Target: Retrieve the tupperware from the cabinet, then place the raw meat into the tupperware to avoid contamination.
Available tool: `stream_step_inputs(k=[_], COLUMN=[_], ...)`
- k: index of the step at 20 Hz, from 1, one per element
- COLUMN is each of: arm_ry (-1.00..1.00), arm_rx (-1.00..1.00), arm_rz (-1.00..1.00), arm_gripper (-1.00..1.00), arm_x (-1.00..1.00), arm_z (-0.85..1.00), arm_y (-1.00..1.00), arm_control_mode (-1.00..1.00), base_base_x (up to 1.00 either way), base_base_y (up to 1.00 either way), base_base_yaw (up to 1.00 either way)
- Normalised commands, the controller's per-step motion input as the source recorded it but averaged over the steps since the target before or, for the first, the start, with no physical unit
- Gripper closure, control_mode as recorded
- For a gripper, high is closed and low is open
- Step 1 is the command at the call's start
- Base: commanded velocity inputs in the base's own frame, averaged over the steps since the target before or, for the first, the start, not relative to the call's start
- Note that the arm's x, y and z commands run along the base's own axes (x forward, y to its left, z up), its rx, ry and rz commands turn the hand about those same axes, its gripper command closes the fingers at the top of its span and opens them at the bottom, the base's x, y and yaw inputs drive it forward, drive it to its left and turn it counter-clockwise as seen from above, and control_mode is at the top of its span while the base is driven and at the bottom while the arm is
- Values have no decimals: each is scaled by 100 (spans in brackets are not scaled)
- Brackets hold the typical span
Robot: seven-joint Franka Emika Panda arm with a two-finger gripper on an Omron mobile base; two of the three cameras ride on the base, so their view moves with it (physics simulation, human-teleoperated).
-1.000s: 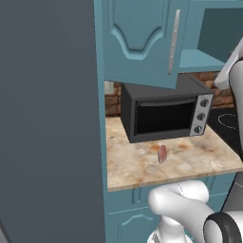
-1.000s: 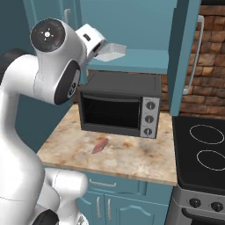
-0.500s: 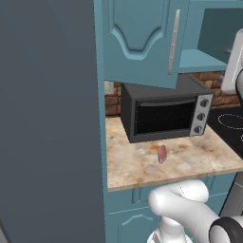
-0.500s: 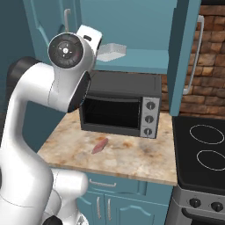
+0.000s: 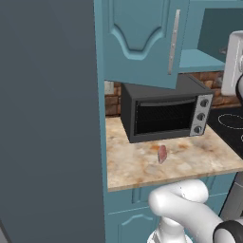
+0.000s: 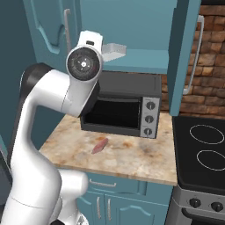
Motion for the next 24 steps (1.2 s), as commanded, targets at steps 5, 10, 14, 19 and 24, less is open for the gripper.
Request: stream_step_inputs(k=[5, 10, 14, 19, 24], arm_ry=[-3, -4, -1, 0, 1], arm_rx=[0, 0, 0, 0, 0], arm_rz=[0, 0, 1, 3, 9], arm_gripper=[-100, -100, -100, -100, -100], arm_x=[4, 18, 25, 31, 30], arm_z=[-3, -5, -1, 0, 0], arm_y=[0, 0, 1, 2, 2], arm_control_mode=[-100, -100, -100, -100, -100], base_base_x=[0, 0, 0, 0, 0], base_base_y=[0, 0, 0, 0, 0], base_base_yaw=[0, 0, 0, 0, 0])
